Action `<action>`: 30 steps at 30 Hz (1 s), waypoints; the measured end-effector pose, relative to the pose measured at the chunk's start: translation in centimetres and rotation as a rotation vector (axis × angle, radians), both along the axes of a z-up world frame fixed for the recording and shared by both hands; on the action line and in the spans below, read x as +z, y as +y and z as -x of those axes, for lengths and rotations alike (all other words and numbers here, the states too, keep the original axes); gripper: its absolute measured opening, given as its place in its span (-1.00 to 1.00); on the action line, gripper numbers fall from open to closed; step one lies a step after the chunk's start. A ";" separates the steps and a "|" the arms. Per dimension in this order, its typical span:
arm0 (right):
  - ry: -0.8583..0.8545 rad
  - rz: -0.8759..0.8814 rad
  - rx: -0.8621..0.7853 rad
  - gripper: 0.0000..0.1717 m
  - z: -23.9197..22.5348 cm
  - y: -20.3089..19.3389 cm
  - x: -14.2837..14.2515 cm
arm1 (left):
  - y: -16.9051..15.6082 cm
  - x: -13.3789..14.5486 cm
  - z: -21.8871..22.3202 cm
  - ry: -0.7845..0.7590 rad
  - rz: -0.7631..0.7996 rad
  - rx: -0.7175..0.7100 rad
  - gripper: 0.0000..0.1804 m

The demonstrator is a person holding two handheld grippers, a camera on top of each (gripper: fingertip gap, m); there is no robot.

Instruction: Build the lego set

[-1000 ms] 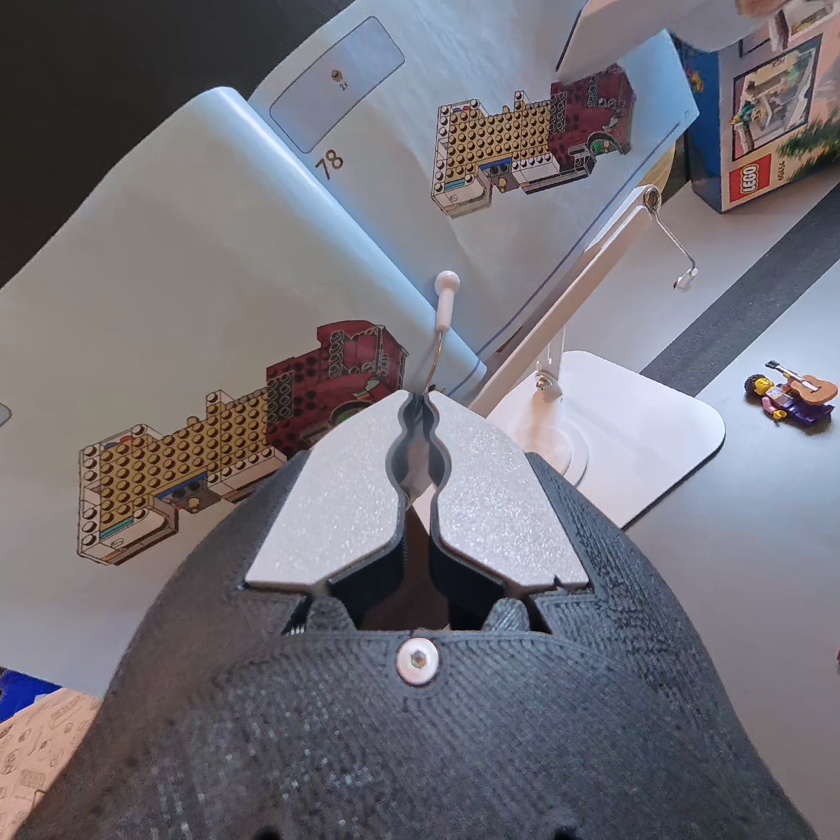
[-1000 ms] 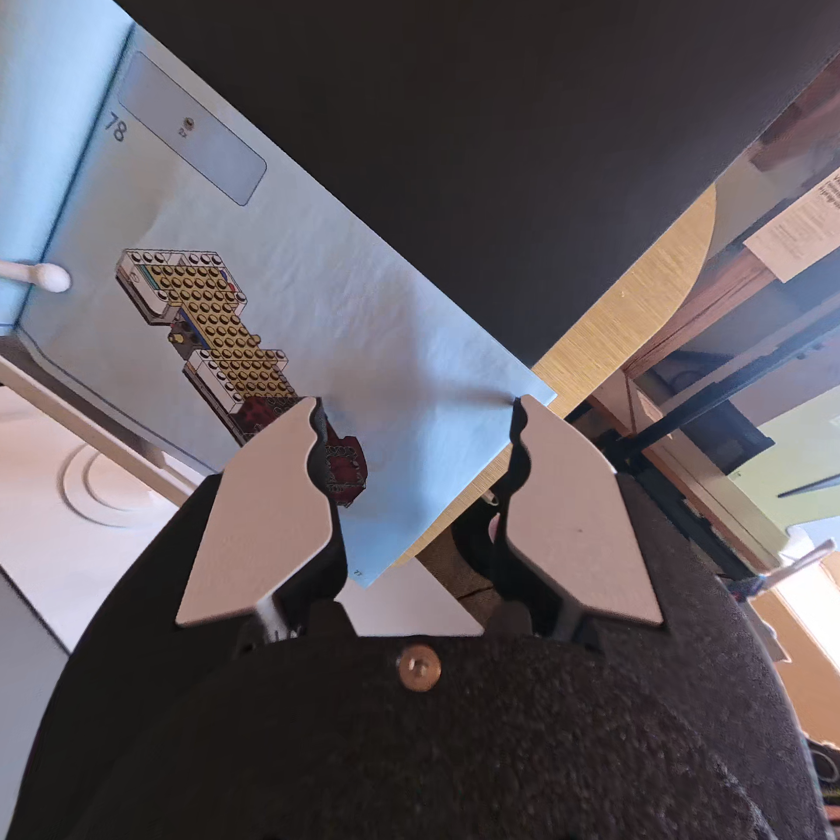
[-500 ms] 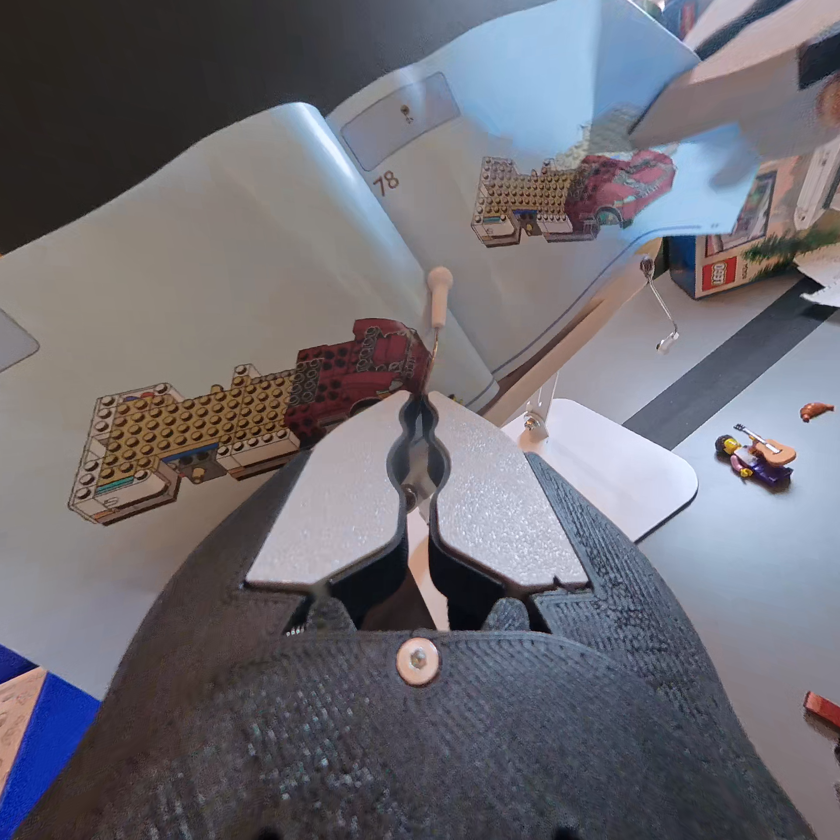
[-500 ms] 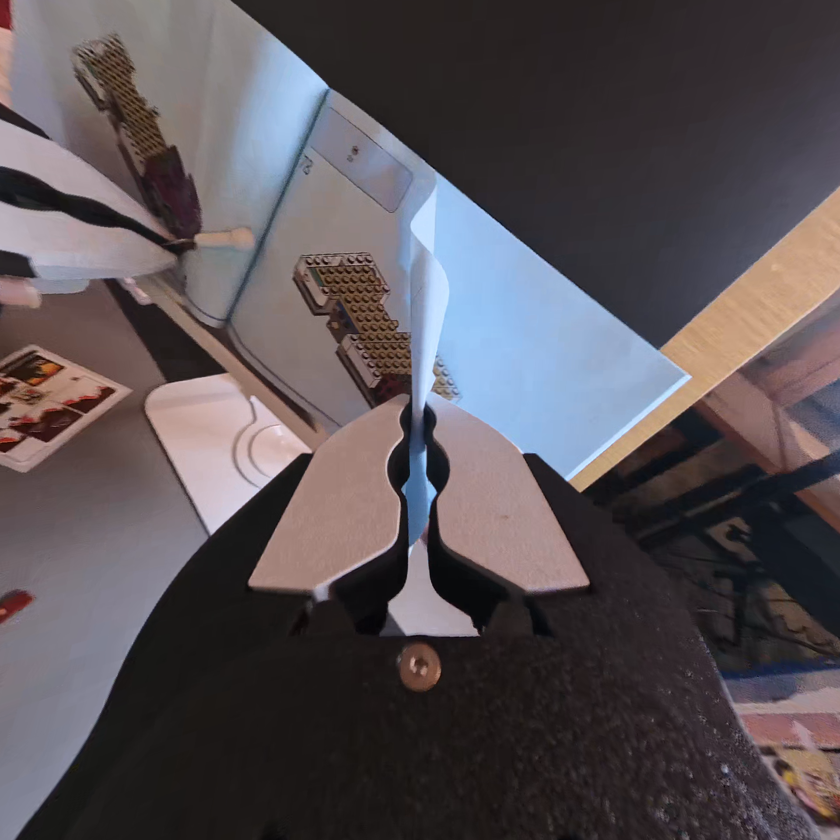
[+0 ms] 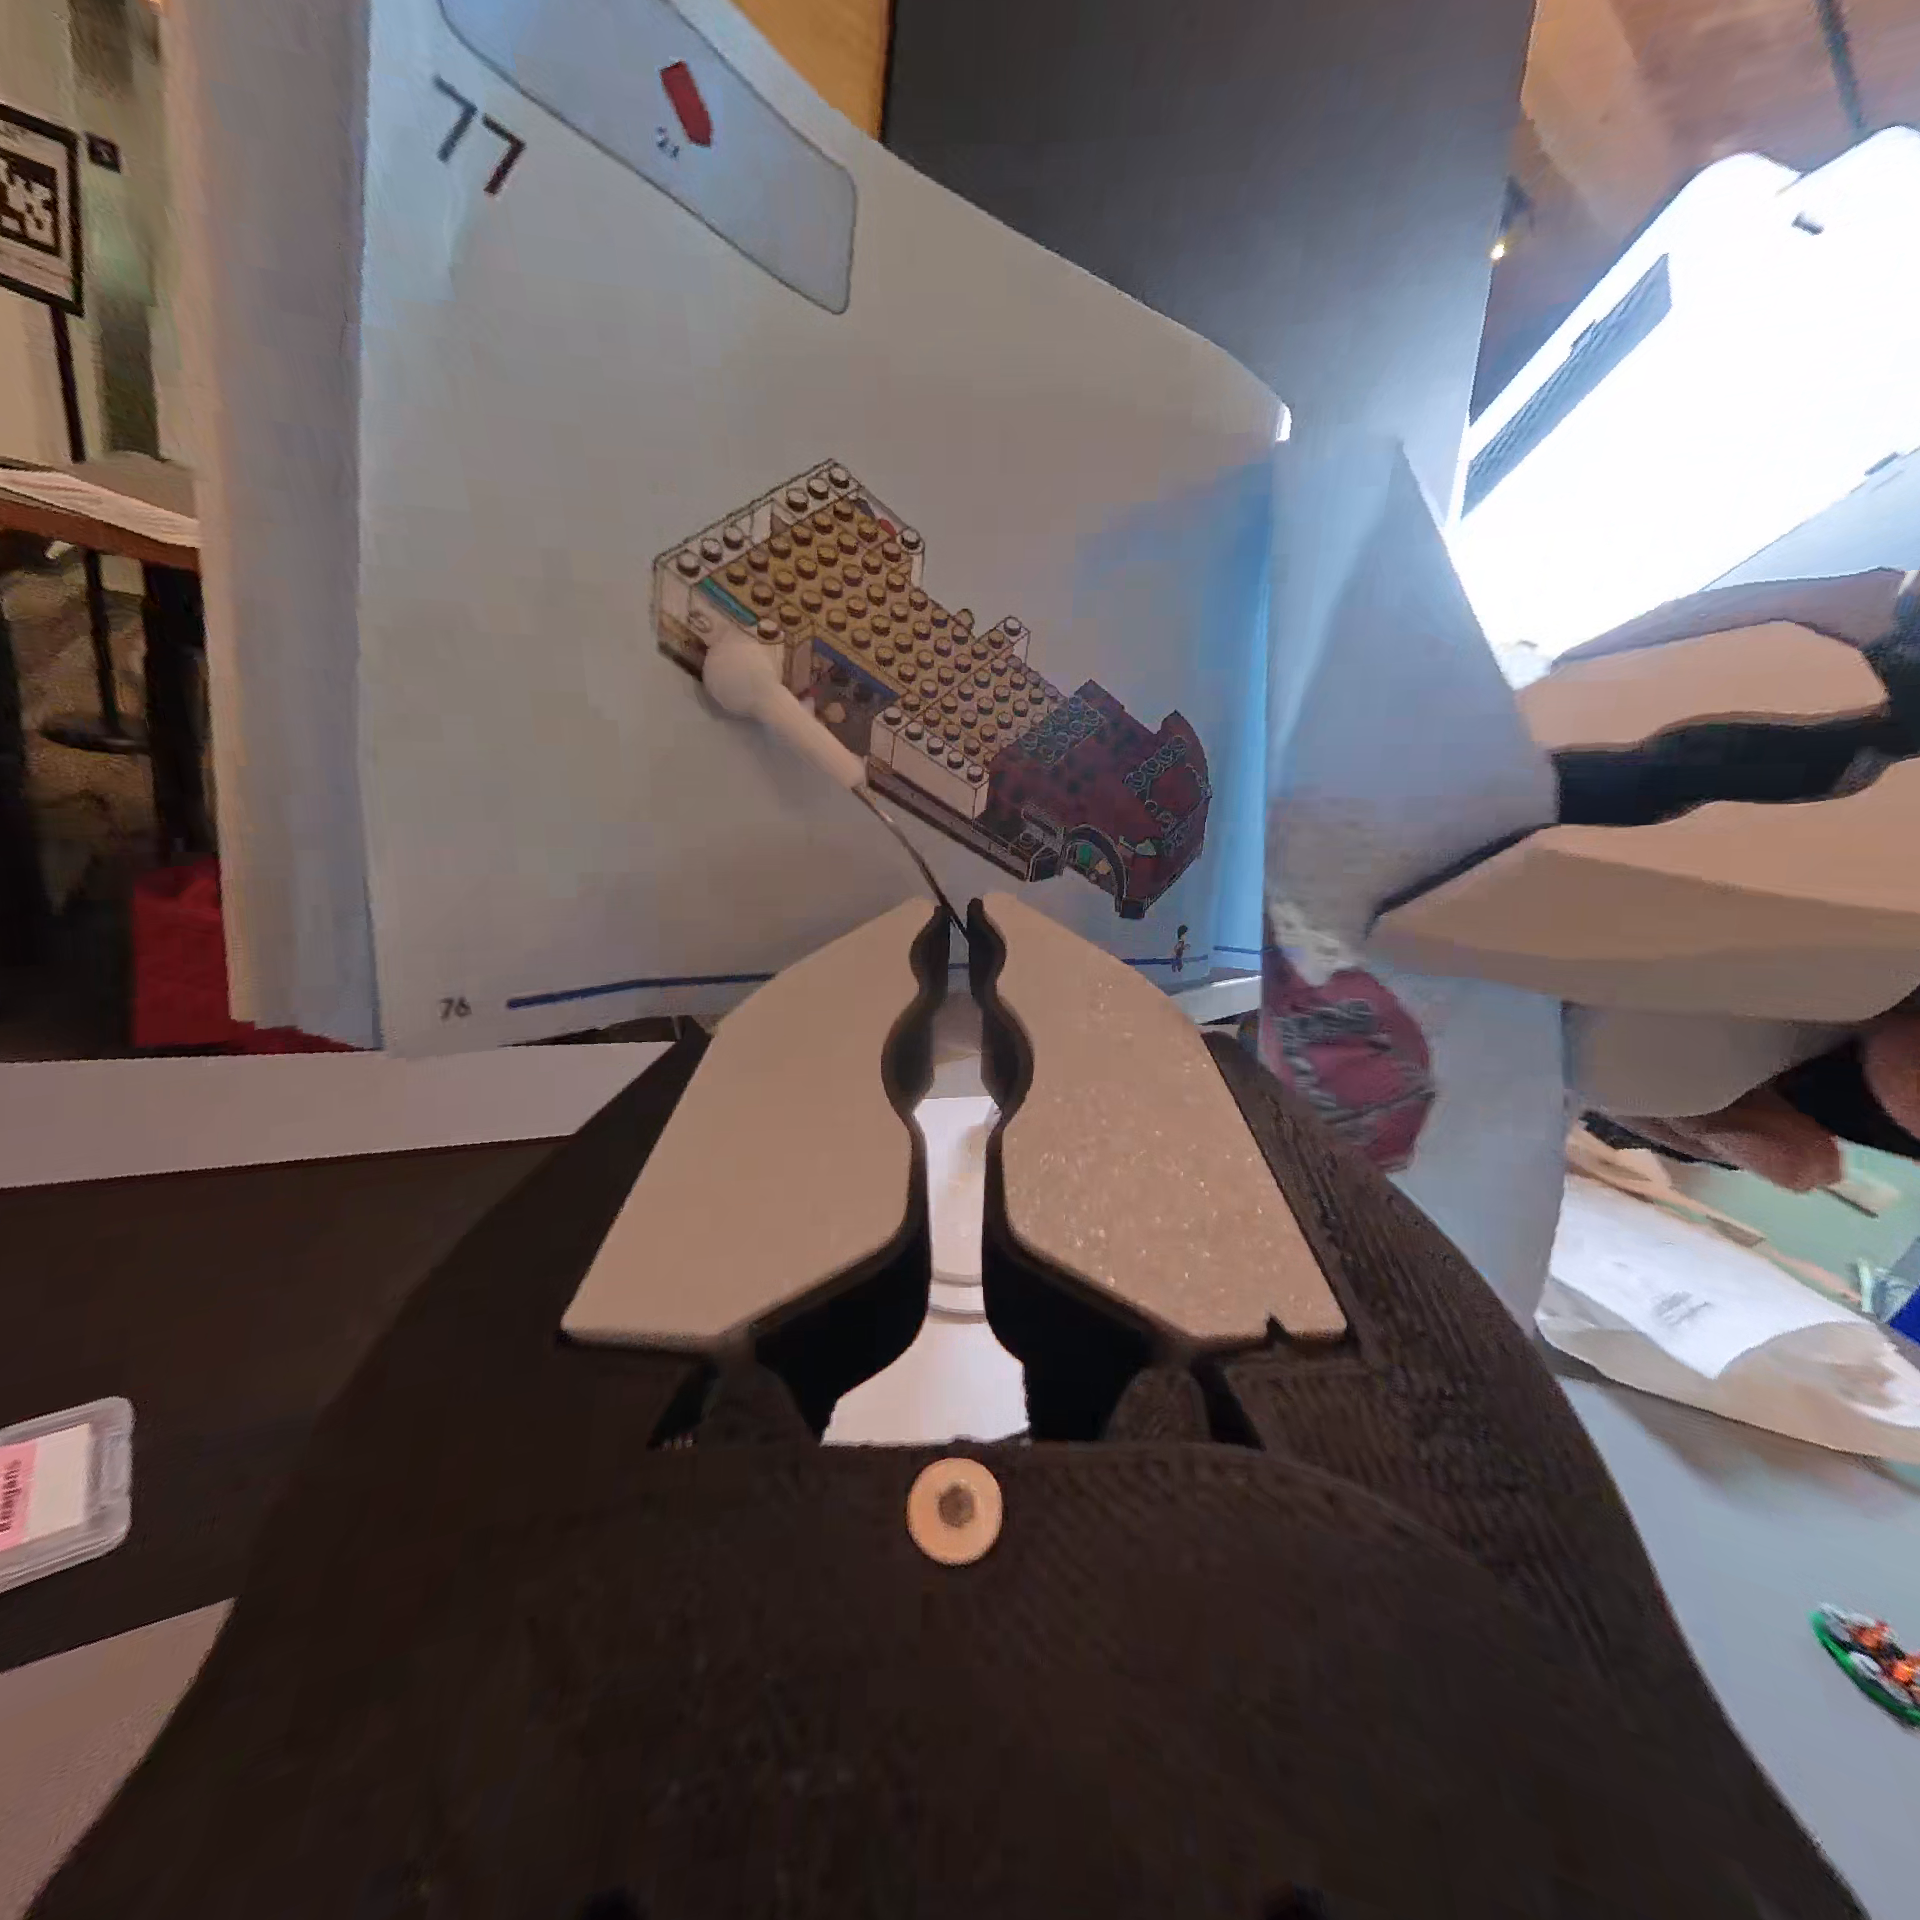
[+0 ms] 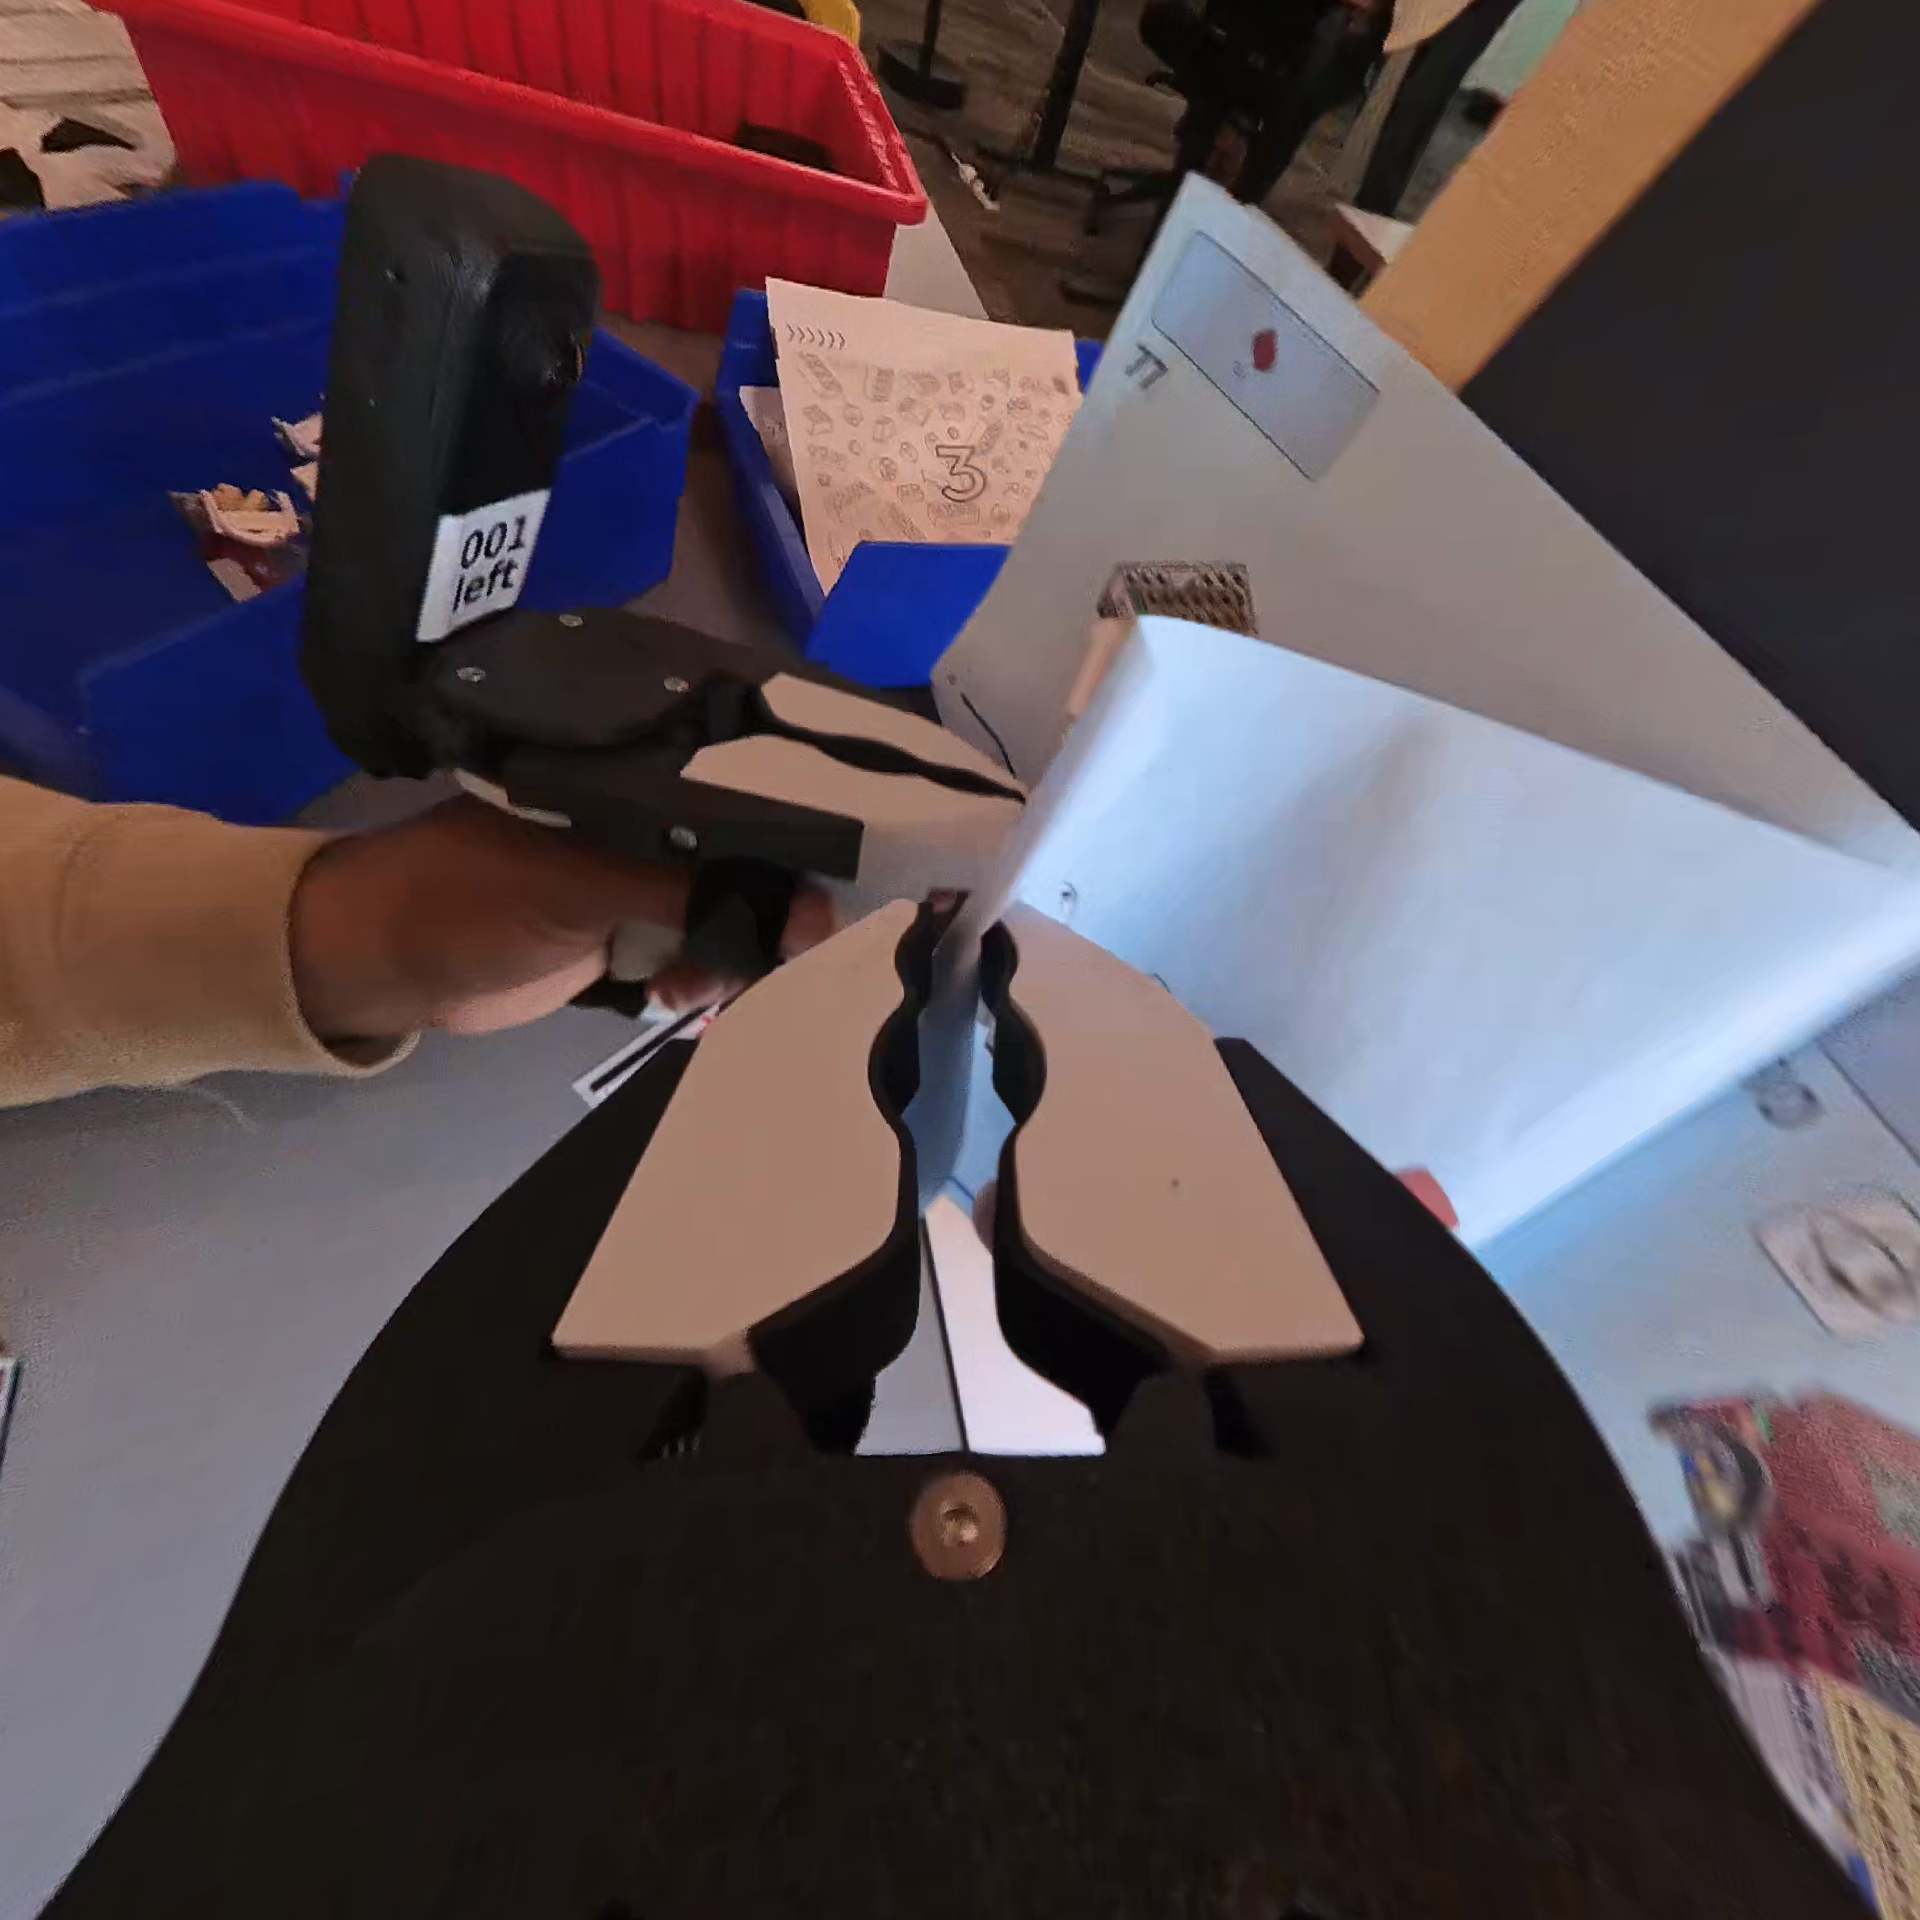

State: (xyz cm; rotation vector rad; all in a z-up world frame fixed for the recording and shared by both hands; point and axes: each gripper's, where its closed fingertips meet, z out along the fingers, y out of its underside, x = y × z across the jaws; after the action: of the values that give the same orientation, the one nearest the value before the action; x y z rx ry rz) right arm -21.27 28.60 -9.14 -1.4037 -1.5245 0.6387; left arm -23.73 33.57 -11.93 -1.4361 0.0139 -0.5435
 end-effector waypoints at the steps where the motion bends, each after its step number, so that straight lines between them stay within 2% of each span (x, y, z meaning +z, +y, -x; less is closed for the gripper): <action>1: -0.006 -0.006 0.019 -0.82 1.4 -0.3 -0.2 | 0.0 0.0 0.0 -0.019 -0.004 -0.016 -0.97; 4: -0.024 0.043 0.172 -0.55 3.0 -2.6 -0.1 | -0.1 -0.2 0.1 -0.040 -0.009 -0.038 -0.97; 7: 0.145 0.166 0.330 -0.56 0.6 -5.1 3.8 | 0.0 -0.2 0.1 -0.051 -0.010 -0.057 -0.97; 9: 0.256 0.178 0.277 -0.59 -2.2 -3.2 6.3 | 0.0 -0.2 0.1 -0.068 -0.013 -0.065 -0.97; 11: 0.312 0.083 0.082 -0.78 -5.4 1.6 7.3 | 0.0 -0.2 0.1 -0.094 -0.016 -0.074 -0.97; 13: 0.255 -0.085 -0.192 -1.00 -9.1 7.8 6.2 | 0.0 -0.3 0.2 -0.118 -0.019 -0.082 -0.97; 15: 0.117 -0.165 -0.309 -1.00 -11.1 10.9 3.1 | 0.0 -0.3 0.2 -0.142 -0.023 -0.091 -0.97; 17: -0.012 -0.214 -0.253 -1.00 -10.1 10.2 -0.1 | -0.1 -0.3 0.2 -0.174 -0.031 -0.110 -0.98; 19: -0.071 -0.325 -0.200 -1.00 -7.9 8.8 -1.3 | -0.1 -0.4 0.2 -0.219 -0.051 -0.148 -0.98; 22: -0.110 -0.422 -0.158 -1.00 -4.3 7.0 -0.9 | -0.5 -0.7 0.4 -0.379 -0.079 -0.263 -0.99; 26: -0.227 -0.487 -0.236 -1.00 -2.4 7.9 -0.8 | -0.8 -1.7 0.8 -0.619 -0.117 -0.394 -0.99; 30: -0.278 -0.520 -0.282 -1.00 -1.8 8.1 -1.1 | -0.9 -2.3 0.8 -0.744 -0.142 -0.392 -0.99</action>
State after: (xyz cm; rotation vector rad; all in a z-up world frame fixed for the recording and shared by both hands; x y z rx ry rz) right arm -19.42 36.69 -10.24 -1.2934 -1.5200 -0.1307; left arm -24.58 32.63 -14.25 -1.0241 -0.2575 -1.3476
